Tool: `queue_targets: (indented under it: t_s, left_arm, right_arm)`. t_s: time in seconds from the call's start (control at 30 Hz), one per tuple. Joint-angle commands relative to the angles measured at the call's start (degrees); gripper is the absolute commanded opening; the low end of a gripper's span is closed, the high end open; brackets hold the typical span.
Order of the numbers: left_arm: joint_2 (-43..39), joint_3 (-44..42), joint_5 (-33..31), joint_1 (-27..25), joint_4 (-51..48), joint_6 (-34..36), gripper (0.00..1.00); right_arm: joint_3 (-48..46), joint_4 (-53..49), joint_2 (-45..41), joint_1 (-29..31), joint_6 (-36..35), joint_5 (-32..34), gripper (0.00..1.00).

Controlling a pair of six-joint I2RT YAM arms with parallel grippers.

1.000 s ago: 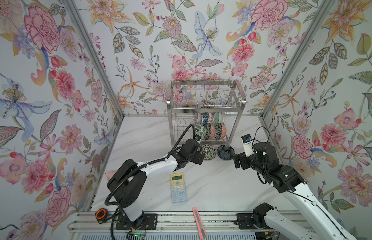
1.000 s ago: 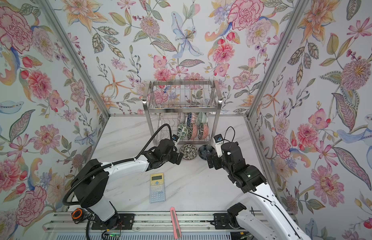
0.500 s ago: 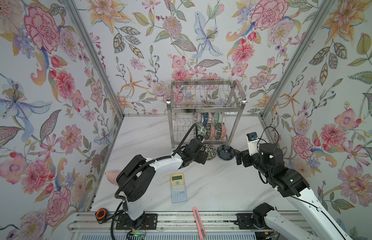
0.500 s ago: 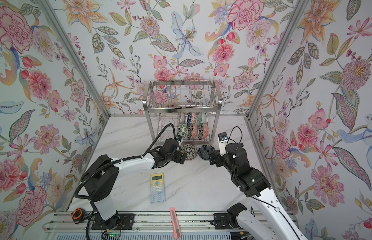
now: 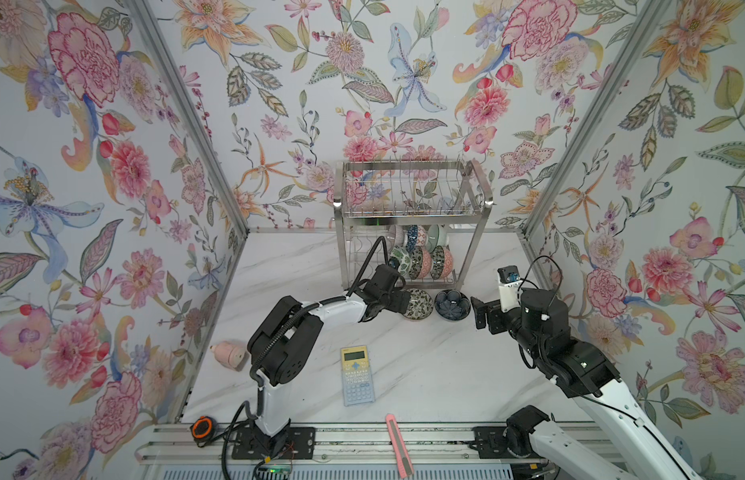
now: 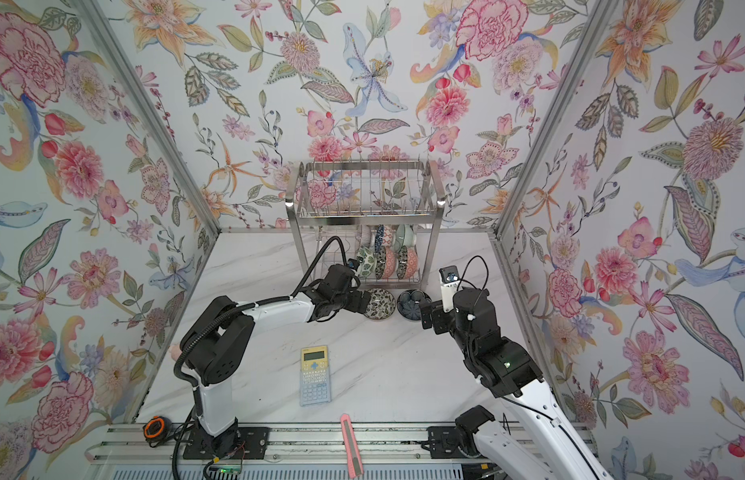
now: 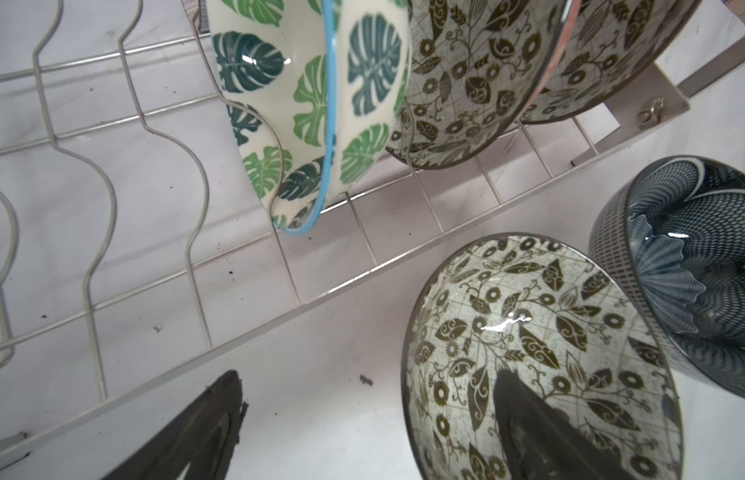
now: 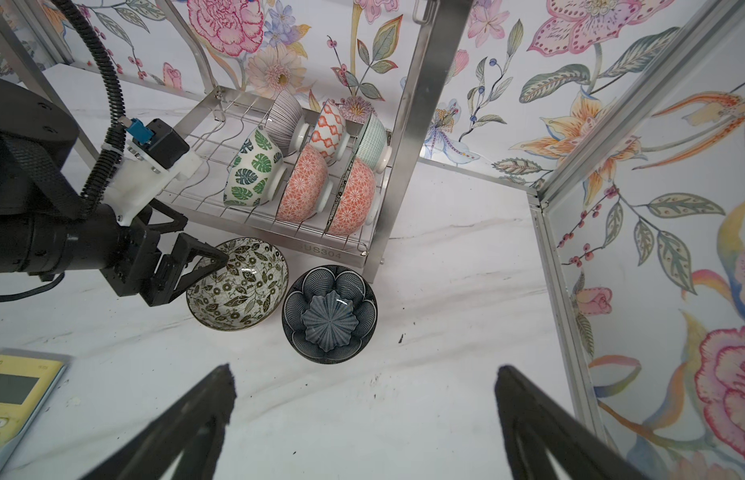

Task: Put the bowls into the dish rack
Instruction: 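Move the left gripper onto the rim of the pink leaf-print bowl, then close the left gripper on the leaf-print bowl rim and lift it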

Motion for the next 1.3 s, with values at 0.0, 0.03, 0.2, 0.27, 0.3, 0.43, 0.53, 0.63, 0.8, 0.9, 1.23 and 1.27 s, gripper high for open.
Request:
queue_targets:
  t_s: [0.0,0.03,0.2,0.27,0.3,0.43,0.53,0.63,0.8,0.9,1.23,1.27]
  left_arm:
    - [2.05,2.88,1.74,0.21,-1.09,0.02,0.91]
    - [2.44,3.37,1.89,0.26,-1.34,0.08,0.89]
    - [4.29,5.18,2.61,0.23,-2.34,0.26,0.81]
    - [4.97,5.54,2.98,0.26,-2.53,0.31,0.79]
    - [5.18,5.6,3.25,0.13,-2.46,0.33,0.77]
    - [6.08,5.82,3.68,0.28,-2.56,0.23,0.71]
    - [6.41,5.98,3.95,0.26,-2.47,0.18,0.67]
    - [6.67,5.93,4.38,0.28,-2.29,0.1,0.62]
    - [7.39,6.46,4.83,0.36,-2.9,0.56,0.51]
    - [7.45,6.49,5.02,0.39,-3.07,0.65,0.44]
    - [6.77,5.87,4.84,0.61,-3.64,1.16,0.24]
    - [6.71,5.78,4.75,0.69,-3.69,1.21,0.22]
  right_arm:
    - [-0.87,1.25,-0.57,0.02,0.1,0.89,0.99]
    - [-0.88,1.32,-0.55,0.03,0.14,0.98,0.99]
    - [-0.98,1.43,-0.69,0.48,-0.24,1.57,0.99]
    - [-1.06,1.41,-0.79,0.57,-0.35,1.79,0.99]
    - [-1.13,1.46,-0.9,0.63,-0.38,1.88,0.99]
    - [-1.21,1.45,-0.86,1.0,-0.65,2.5,0.99]
    - [-1.32,1.5,-1.06,1.26,-0.83,2.89,0.99]
    - [-1.58,1.63,-1.26,1.42,-0.99,2.99,0.99]
    - [-1.87,1.89,-1.43,1.81,-1.42,3.59,0.99]
    - [-1.85,1.89,-1.43,2.08,-1.61,3.92,0.99]
    - [-2.39,2.15,-1.87,2.71,-2.05,4.5,0.99]
    - [-2.39,2.16,-1.87,2.7,-2.11,4.56,0.99]
